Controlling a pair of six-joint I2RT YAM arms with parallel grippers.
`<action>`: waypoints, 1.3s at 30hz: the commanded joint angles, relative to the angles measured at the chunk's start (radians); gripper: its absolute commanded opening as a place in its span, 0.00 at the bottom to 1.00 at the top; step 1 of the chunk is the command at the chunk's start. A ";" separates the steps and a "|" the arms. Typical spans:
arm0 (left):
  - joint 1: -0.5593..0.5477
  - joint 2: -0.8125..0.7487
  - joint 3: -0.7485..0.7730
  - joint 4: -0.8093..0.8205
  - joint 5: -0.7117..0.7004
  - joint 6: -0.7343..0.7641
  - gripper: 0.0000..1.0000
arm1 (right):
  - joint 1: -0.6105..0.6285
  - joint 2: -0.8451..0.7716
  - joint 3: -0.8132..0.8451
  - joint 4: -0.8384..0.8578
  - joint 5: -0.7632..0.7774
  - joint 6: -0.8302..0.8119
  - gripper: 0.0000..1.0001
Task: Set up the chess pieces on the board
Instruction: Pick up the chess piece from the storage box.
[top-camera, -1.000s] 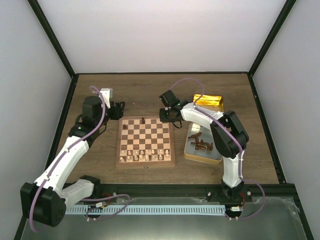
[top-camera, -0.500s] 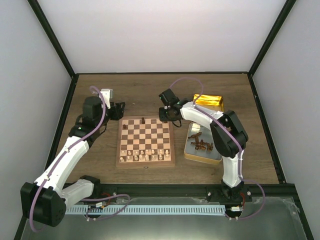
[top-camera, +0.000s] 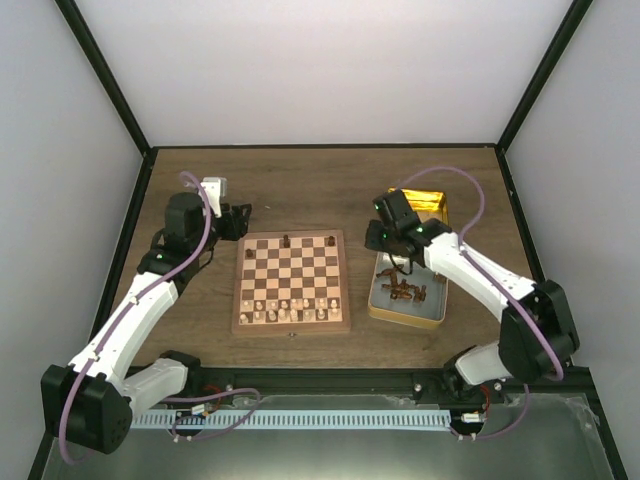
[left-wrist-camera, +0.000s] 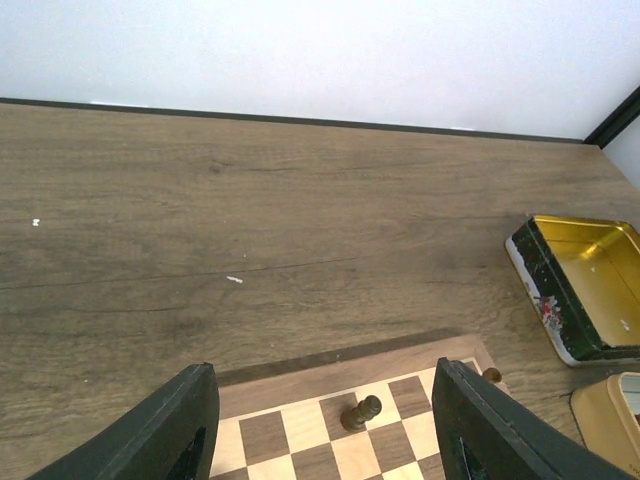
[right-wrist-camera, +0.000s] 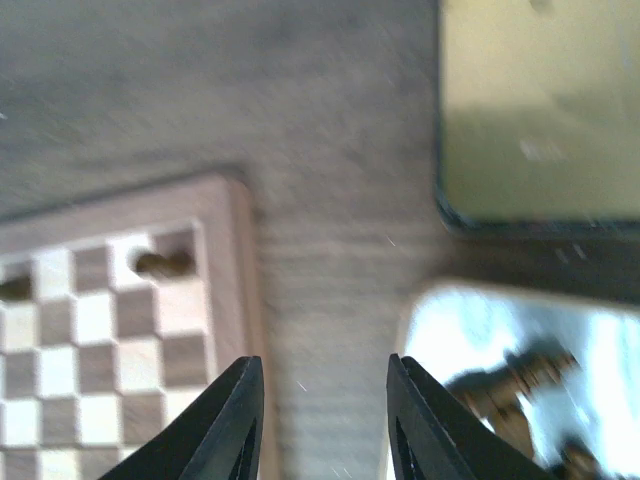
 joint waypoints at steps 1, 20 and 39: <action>-0.001 -0.017 -0.004 0.050 0.029 -0.007 0.61 | -0.003 -0.080 -0.112 -0.158 0.046 0.086 0.36; -0.001 -0.026 -0.014 0.052 0.016 -0.006 0.61 | -0.005 -0.046 -0.298 -0.148 -0.032 0.105 0.28; -0.001 -0.037 -0.014 0.059 -0.005 -0.006 0.61 | -0.005 -0.164 -0.153 -0.146 0.026 0.070 0.13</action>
